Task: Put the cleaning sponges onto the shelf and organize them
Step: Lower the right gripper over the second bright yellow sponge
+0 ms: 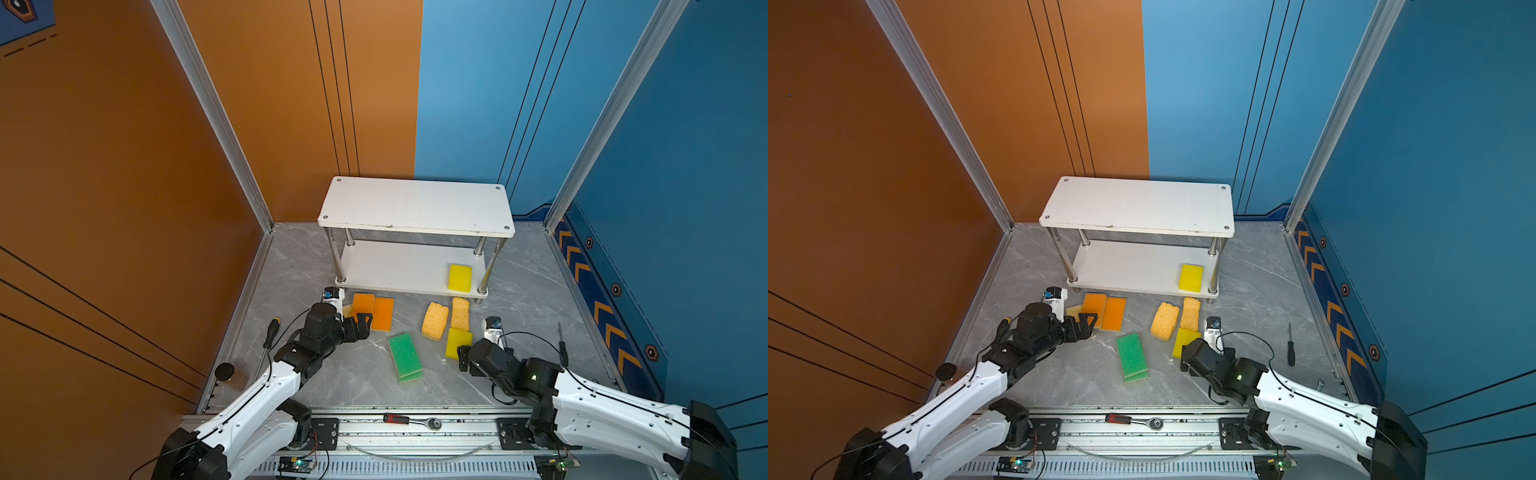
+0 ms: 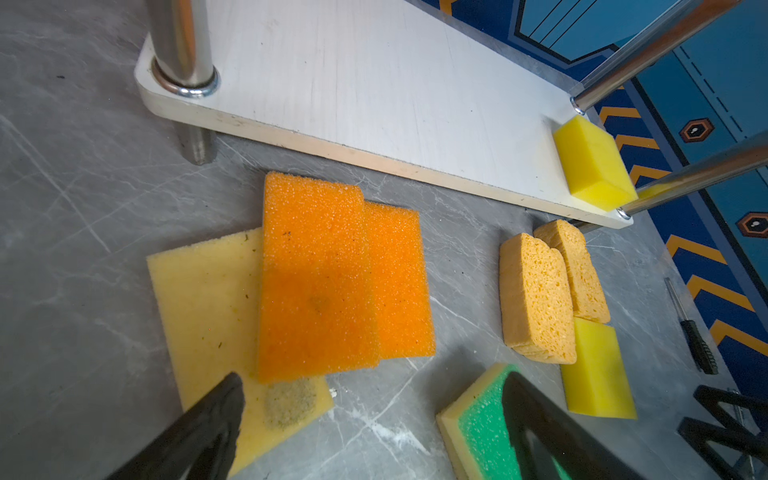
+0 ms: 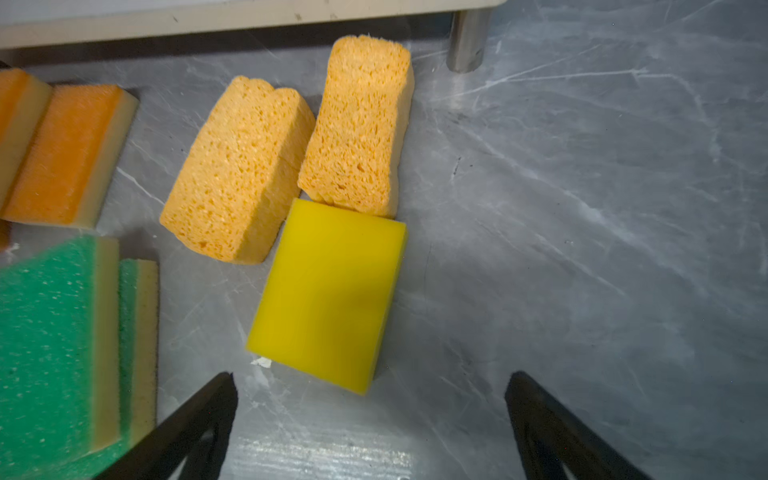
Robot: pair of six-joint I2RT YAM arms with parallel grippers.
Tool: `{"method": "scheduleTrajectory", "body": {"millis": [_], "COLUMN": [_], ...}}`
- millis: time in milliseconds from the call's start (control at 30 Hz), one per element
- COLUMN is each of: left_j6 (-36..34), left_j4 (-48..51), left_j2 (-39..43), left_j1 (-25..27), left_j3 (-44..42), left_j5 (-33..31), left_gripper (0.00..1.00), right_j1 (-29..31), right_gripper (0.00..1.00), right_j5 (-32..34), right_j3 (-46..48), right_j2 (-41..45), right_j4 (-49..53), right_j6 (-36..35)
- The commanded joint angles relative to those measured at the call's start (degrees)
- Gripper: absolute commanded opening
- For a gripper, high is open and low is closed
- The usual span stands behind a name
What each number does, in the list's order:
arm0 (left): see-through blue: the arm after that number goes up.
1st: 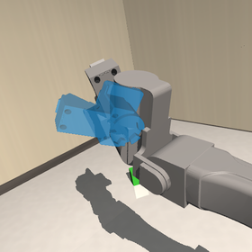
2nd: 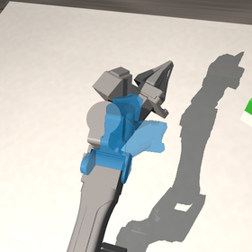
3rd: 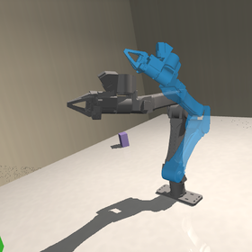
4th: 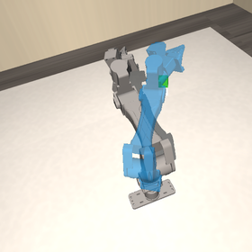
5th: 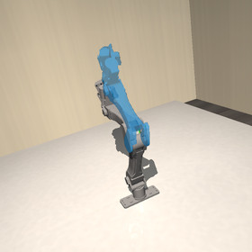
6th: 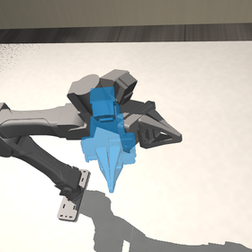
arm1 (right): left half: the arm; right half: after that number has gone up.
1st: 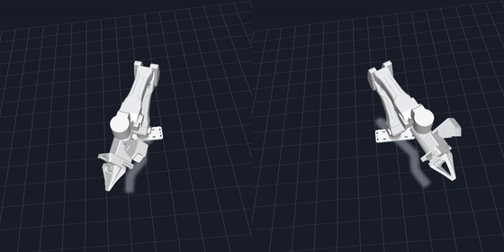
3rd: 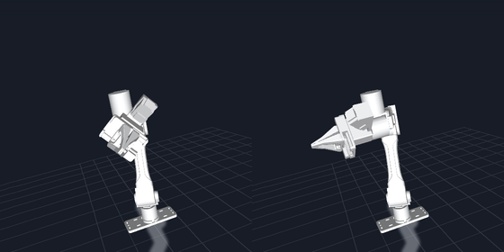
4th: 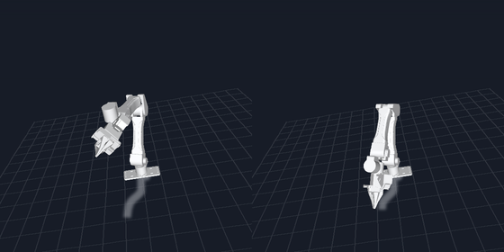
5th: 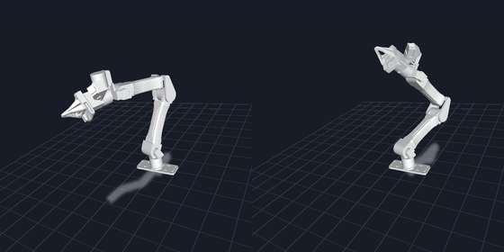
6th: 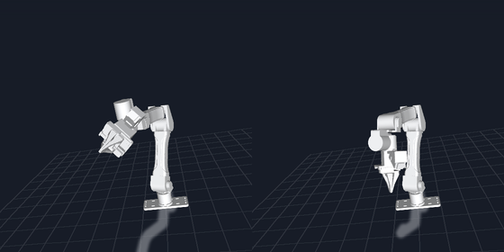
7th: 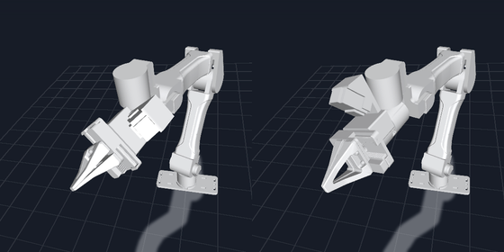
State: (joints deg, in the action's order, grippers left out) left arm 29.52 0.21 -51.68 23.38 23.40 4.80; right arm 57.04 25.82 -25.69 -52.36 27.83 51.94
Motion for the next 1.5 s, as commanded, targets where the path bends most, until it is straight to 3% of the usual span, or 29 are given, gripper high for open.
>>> {"method": "scheduleTrajectory", "body": {"millis": [0, 900, 1467], "left_j6": [0.3, 0.2, 0.1], "left_j4": [-0.5, 2.0, 2.8], "left_j2": [0.7, 0.6, 0.5], "left_j1": [0.5, 0.8, 0.8], "left_j3": [0.0, 0.1, -0.1], "left_j5": [0.7, -0.4, -1.0], "left_gripper": [0.98, 0.98, 0.98], "right_j1": [0.3, -1.1, -0.7], "right_gripper": [1.00, 1.00, 0.99], "right_j5": [2.4, -2.0, 0.6], "right_j3": [-2.4, -10.8, -11.6], "right_j2": [-4.2, -25.7, -29.2], "right_j4": [-1.4, -9.4, -5.7], "right_j6": [0.7, 0.5, 2.3]}}
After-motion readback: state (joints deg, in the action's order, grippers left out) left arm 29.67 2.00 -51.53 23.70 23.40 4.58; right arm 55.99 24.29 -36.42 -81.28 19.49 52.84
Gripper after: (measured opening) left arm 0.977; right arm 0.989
